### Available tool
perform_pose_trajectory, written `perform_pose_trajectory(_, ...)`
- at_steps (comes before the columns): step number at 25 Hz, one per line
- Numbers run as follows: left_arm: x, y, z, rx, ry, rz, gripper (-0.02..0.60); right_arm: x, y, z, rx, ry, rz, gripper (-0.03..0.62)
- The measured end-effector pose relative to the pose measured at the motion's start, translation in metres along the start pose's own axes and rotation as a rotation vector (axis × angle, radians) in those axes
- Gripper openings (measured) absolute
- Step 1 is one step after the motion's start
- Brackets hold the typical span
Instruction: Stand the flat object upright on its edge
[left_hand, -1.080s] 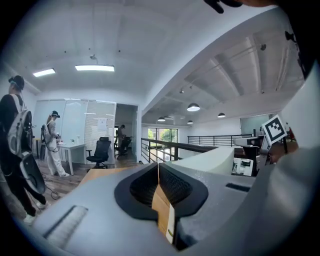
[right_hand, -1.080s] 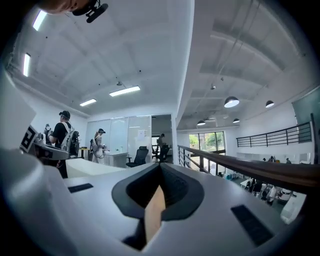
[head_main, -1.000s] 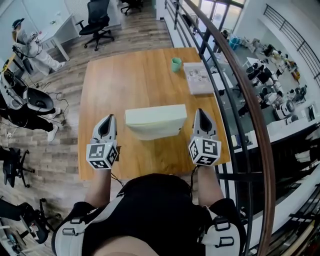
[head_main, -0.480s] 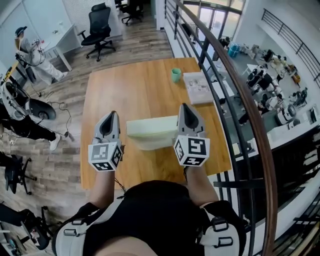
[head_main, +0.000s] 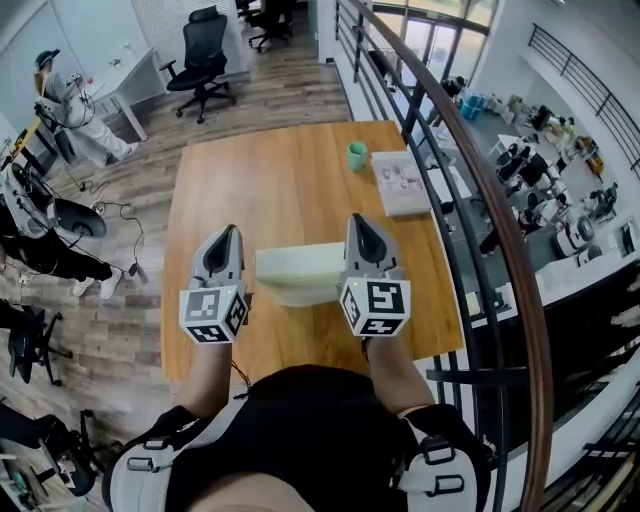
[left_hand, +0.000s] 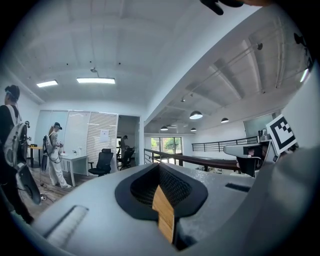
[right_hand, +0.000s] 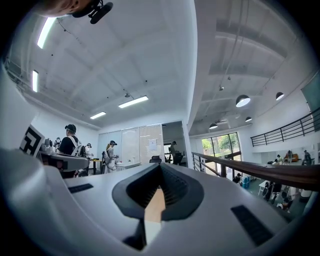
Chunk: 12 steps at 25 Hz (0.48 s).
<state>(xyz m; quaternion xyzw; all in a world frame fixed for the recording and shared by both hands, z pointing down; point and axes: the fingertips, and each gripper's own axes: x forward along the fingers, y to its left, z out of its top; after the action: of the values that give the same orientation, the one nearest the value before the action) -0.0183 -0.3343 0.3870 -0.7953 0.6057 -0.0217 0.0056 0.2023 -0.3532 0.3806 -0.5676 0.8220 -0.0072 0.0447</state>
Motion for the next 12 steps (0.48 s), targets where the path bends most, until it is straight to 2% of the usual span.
perform_pose_trajectory(12,0.0011,0.0075,-0.0036,-0.006,0.009,0.018,0.005,0.0084,-0.0014,-0.0062,0.006,0.021,0.013,0.003)
